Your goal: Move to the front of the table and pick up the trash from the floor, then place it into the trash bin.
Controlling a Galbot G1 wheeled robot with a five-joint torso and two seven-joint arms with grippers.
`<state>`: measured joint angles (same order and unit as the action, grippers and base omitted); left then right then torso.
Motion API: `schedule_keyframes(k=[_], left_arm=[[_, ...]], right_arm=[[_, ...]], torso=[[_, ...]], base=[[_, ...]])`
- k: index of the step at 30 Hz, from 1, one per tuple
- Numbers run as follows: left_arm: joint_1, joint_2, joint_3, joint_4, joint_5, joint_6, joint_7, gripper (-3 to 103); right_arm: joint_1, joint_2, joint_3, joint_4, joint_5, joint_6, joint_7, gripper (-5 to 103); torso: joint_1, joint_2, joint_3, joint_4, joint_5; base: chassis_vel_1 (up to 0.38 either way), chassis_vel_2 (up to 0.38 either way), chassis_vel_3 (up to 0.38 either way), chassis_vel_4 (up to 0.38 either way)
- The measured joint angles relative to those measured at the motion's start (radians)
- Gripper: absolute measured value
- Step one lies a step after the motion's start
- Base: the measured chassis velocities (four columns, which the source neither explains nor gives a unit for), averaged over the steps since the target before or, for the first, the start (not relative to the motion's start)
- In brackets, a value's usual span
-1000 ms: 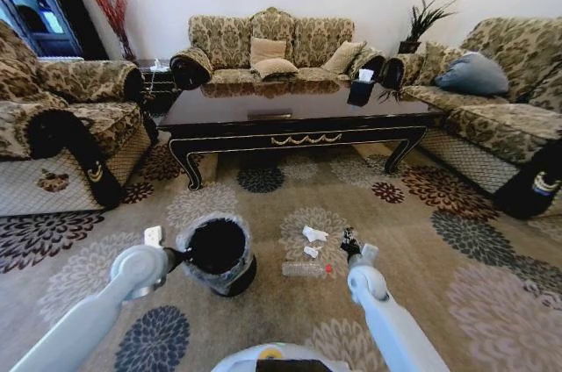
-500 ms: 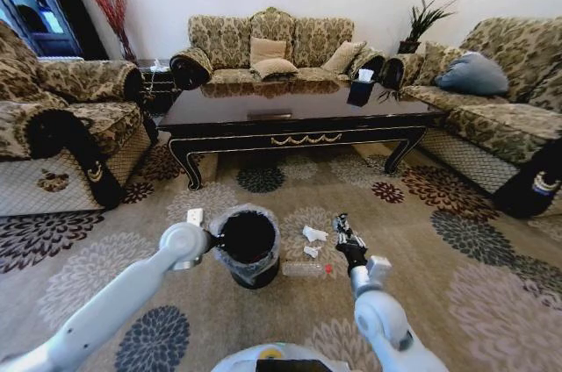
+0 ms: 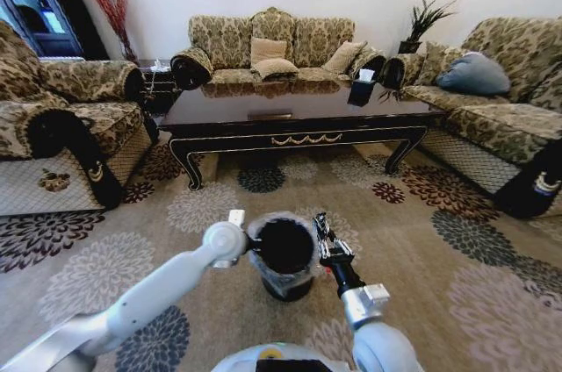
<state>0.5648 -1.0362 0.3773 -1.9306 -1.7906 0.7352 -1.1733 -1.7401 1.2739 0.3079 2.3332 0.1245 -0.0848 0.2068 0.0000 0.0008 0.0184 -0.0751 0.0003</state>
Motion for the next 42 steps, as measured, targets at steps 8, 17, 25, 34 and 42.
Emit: schedule_keyframes(k=[8, 17, 25, 34, 42], left_arm=[[-0.015, -0.029, 0.023, 0.01, 0.002, 0.0, -0.008, 0], [0.002, -0.032, 0.014, 0.012, 0.013, 0.0, -0.01, 0], [0.012, -0.022, 0.005, 0.007, 0.014, 0.0, -0.01, 0], [0.032, -0.013, -0.009, -0.001, 0.019, 0.0, -0.009, 0], [0.069, 0.047, -0.073, -0.024, 0.019, 0.0, 0.0, 0]], right_arm=[[-0.027, 0.008, -0.014, 0.001, -0.024, 0.006, -0.01, 21], [-0.04, 0.012, -0.016, -0.022, -0.036, 0.01, -0.041, 37], [-0.039, 0.012, -0.011, -0.024, -0.025, 0.008, -0.044, 63], [-0.042, 0.017, -0.012, -0.019, -0.02, 0.008, -0.042, 95], [-0.003, 0.009, 0.054, -0.008, 0.057, 0.005, -0.029, 100]], torso=[[0.0, 0.0, 0.0, 0.0006, -0.0003], [0.0, 0.0, 0.0, 0.0006, -0.0003], [0.0, 0.0, 0.0, 0.0005, -0.0003], [0.0, 0.0, 0.0, 0.0004, -0.0004], [0.0, 0.0, 0.0, 0.0003, -0.0006]], base=[[0.0, 0.0, 0.0, 0.0], [0.0, 0.0, 0.0, 0.0], [0.0, 0.0, 0.0, 0.0], [0.0, 0.0, 0.0, 0.0], [0.0, 0.0, 0.0, 0.0]])
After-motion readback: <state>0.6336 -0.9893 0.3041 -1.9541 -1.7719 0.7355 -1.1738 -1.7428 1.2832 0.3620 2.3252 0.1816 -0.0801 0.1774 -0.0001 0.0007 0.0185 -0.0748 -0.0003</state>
